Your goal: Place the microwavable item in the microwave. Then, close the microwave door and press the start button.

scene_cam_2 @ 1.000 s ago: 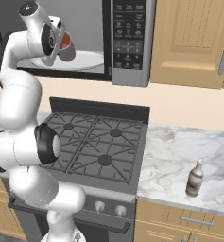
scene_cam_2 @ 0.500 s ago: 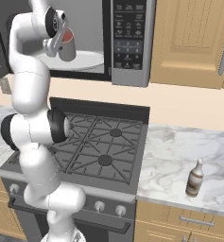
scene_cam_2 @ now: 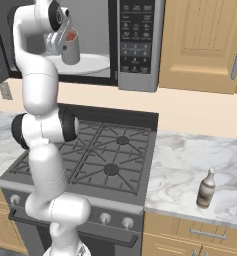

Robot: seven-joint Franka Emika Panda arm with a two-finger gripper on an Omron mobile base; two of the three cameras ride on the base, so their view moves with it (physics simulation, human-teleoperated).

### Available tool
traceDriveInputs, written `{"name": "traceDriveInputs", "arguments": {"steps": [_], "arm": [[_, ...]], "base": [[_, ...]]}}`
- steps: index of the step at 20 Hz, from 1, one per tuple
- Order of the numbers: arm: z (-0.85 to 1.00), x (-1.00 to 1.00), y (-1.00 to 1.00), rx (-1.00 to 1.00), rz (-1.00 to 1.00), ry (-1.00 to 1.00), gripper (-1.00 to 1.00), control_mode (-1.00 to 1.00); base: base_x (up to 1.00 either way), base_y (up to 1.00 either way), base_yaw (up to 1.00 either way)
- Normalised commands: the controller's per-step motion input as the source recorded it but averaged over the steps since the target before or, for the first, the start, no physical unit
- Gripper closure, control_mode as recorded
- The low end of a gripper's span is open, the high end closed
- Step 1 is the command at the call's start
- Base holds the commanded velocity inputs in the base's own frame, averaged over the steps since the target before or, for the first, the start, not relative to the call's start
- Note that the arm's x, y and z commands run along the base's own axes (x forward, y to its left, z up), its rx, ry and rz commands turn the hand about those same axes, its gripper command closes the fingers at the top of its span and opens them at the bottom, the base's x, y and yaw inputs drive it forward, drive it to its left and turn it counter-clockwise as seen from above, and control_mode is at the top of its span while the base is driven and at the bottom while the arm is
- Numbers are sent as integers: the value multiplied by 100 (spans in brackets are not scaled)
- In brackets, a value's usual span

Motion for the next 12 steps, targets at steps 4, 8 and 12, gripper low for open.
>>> {"name": "traceDriveInputs", "arguments": {"steps": [4,8,12], "arm": [[0,19,0,-1,2,0,-100,-100],[0,16,0,-1,2,-1,-100,-100],[0,13,0,-1,3,-5,-100,-100]], "base": [[0,0,0],[0,0,0],[0,0,0]]}}
